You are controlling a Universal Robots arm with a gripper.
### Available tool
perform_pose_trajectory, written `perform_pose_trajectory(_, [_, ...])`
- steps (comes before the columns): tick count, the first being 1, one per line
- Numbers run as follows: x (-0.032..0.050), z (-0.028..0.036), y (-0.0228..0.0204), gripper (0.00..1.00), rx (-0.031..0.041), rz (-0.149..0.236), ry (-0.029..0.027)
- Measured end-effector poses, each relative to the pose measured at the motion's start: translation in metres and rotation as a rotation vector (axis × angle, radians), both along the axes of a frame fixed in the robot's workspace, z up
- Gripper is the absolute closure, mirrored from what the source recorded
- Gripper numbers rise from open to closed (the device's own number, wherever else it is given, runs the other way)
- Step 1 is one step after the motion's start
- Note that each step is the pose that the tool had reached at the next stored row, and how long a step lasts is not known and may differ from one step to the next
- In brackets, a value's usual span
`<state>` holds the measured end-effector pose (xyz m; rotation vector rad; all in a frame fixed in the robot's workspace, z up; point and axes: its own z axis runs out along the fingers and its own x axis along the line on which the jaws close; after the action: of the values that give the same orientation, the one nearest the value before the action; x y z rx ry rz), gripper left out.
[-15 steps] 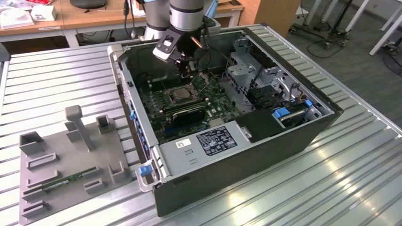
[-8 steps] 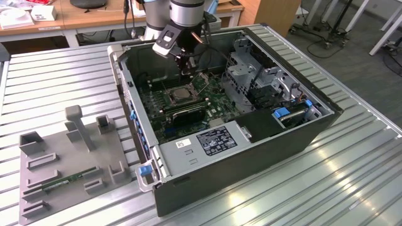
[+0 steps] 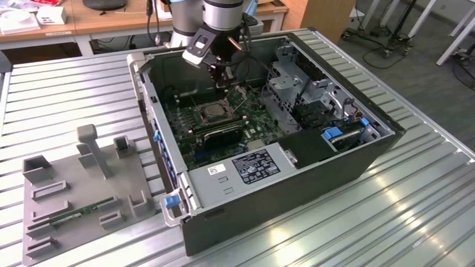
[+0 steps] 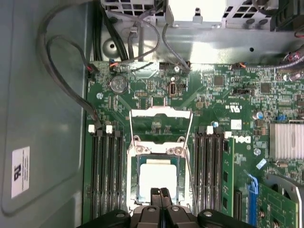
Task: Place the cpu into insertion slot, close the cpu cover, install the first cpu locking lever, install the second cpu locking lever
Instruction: 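Close the cpu cover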
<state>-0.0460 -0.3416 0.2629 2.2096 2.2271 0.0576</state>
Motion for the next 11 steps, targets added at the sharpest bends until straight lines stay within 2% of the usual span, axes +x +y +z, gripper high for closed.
perform_pose_trajectory(11, [0.029, -0.0001, 0.0, 0.89, 0.0001, 0.0, 0.0])
